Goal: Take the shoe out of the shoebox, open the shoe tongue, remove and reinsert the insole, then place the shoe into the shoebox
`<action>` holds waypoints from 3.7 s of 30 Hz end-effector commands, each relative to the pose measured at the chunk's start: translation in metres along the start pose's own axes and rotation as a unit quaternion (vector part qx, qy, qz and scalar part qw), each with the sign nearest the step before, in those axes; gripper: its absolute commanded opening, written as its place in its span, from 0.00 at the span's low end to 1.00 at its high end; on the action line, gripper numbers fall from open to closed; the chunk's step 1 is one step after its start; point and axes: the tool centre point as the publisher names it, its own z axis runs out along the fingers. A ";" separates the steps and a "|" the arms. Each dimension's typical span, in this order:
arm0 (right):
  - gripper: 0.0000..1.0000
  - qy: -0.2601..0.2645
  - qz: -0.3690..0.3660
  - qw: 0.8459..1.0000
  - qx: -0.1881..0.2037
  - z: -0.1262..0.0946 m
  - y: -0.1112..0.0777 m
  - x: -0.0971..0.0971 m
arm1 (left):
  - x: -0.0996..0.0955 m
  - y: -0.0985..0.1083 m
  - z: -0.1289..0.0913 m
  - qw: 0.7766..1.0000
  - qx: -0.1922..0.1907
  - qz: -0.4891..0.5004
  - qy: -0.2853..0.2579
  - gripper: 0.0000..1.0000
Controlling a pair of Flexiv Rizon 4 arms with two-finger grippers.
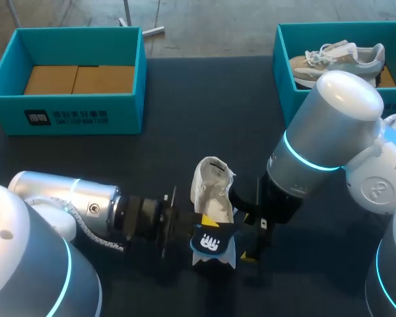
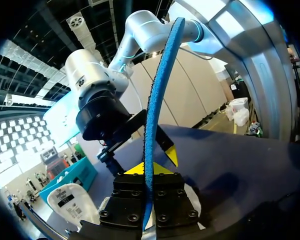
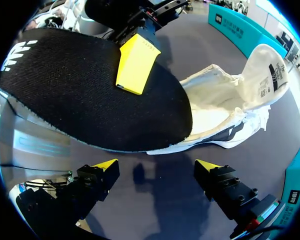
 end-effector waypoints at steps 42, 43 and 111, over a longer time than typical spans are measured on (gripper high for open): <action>1.00 -0.001 0.000 1.000 0.000 0.002 0.000 0.001 | -0.008 0.035 0.006 0.998 -0.048 0.007 -0.031 0.00; 1.00 -0.001 0.000 1.000 0.000 0.002 0.000 0.001 | -0.008 0.037 0.006 0.998 -0.050 0.007 -0.032 0.00; 1.00 -0.001 0.000 1.000 0.000 0.002 0.000 0.001 | -0.010 0.005 0.010 0.994 -0.103 0.036 -0.023 0.00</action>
